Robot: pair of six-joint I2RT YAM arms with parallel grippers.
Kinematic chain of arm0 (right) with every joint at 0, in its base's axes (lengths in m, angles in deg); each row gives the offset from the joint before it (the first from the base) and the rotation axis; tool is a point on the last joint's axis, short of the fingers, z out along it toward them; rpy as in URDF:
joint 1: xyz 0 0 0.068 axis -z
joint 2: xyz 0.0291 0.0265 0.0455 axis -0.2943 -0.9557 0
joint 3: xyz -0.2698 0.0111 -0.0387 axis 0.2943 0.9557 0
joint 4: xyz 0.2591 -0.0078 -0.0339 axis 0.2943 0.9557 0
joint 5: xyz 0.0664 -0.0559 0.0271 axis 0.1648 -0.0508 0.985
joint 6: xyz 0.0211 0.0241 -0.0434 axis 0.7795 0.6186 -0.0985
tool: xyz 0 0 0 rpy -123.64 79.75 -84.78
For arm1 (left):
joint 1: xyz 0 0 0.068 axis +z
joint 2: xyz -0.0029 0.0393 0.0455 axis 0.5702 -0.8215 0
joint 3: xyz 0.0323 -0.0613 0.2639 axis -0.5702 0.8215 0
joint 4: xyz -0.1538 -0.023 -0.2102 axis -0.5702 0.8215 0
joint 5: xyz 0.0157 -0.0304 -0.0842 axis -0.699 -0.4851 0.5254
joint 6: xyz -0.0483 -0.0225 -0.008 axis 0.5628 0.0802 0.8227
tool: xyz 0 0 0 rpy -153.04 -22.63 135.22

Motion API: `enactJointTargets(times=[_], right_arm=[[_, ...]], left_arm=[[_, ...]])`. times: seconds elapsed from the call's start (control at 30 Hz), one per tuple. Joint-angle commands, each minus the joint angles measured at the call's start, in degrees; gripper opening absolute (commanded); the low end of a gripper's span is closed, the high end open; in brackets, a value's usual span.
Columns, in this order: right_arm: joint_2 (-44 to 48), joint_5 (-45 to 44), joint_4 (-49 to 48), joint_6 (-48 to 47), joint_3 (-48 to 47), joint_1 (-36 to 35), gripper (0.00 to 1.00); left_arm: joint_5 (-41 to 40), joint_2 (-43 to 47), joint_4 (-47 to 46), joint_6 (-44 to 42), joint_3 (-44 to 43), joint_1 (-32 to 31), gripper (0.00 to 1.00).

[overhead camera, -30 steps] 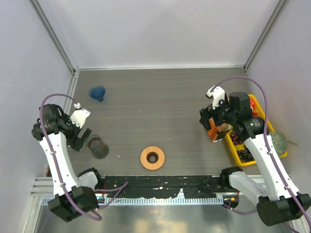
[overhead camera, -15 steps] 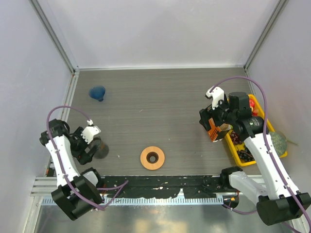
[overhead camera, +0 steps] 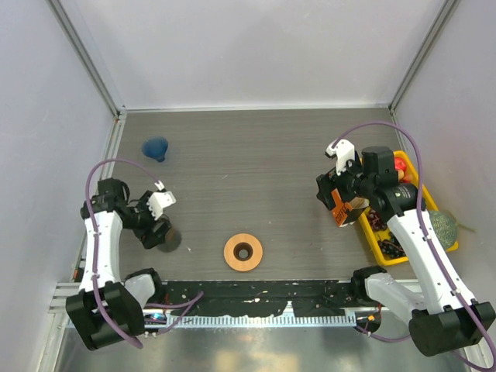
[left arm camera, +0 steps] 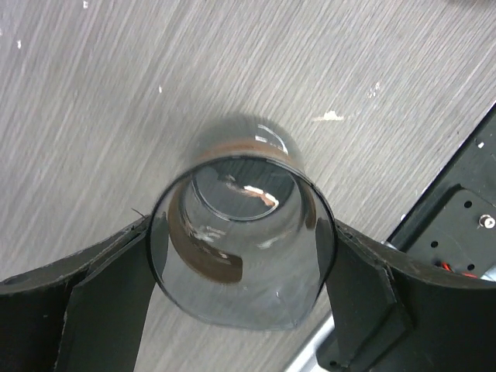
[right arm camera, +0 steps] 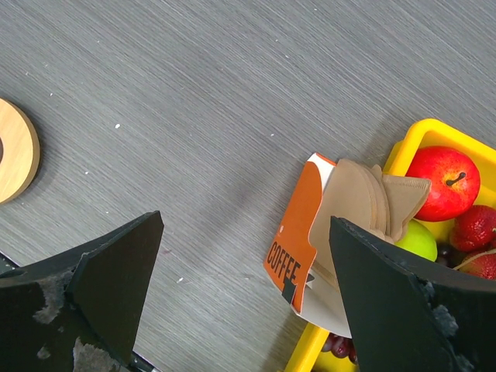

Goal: Place the coffee filter in the dripper

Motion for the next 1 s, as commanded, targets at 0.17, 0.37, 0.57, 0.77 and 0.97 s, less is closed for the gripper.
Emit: enactJointTargets(times=[0.17, 0.37, 0.57, 0.77, 0.97], right_arm=[[0.27, -0.53, -1.36, -1.53, 0.49, -0.25, 0.96], [0.09, -0.71, -1.19, -1.79, 0.67, -0.25, 0.95], [1.41, -0.88, -1.19, -2.14, 1.90, -0.25, 0.95], [1.94, -0.88, -0.66, -1.97, 1.73, -0.16, 0.95], [1.50, 0.43, -0.66, -1.44, 1.29, -0.25, 0.95]], left_arm=[[2.89, -6.35, -13.35, 15.23, -2.73, -12.84, 0.83], [2.80, -11.72, -14.08, 20.68, -9.41, -18.48, 0.87], [-2.02, -7.25, -8.71, 19.37, -10.57, -18.48, 0.99], [-8.44, -0.04, -6.77, 24.98, -6.44, -18.48, 0.99], [-12.05, 2.43, -7.74, 32.72, -3.71, -18.48, 0.99]])
